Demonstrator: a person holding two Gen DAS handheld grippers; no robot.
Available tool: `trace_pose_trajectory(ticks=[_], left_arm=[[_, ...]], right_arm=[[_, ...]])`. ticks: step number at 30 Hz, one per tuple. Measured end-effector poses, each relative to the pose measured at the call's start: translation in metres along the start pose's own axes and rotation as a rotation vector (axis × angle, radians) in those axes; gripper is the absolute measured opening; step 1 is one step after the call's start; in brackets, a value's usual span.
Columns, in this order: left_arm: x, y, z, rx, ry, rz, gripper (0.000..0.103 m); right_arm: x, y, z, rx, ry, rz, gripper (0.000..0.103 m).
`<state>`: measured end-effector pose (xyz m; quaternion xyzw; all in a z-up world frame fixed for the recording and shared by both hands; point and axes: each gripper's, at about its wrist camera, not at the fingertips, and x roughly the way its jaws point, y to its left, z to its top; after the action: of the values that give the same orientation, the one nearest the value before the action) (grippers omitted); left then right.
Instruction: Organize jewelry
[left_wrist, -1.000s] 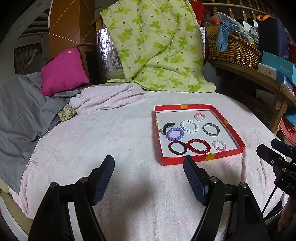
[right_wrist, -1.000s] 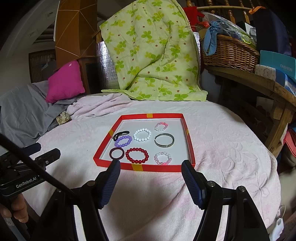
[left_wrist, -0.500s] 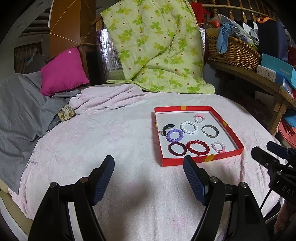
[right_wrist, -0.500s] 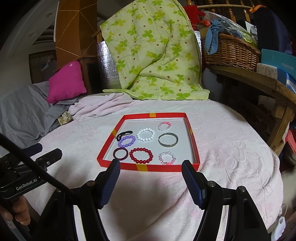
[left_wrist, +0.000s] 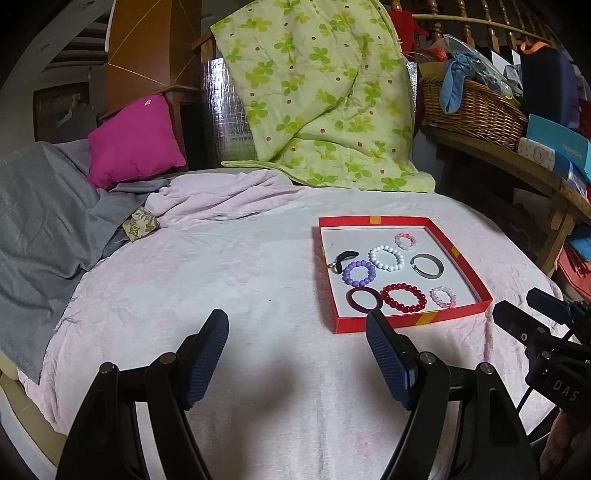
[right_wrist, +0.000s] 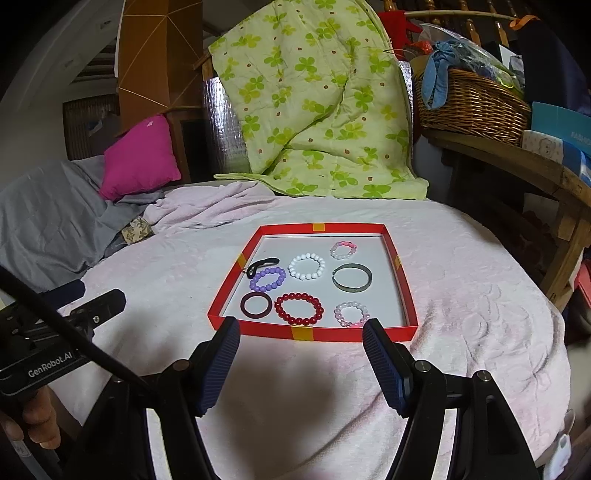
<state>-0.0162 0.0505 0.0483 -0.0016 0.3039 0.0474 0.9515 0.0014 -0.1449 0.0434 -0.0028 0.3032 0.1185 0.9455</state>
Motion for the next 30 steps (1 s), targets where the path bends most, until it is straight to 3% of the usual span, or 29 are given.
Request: trace_pose_trajectory(ticks=[30], left_arm=[[0.002, 0.010, -0.002, -0.001, 0.005, 0.024, 0.077]], right_arm=[[0.002, 0.000, 0.002, 0.007, 0.001, 0.000, 0.073]])
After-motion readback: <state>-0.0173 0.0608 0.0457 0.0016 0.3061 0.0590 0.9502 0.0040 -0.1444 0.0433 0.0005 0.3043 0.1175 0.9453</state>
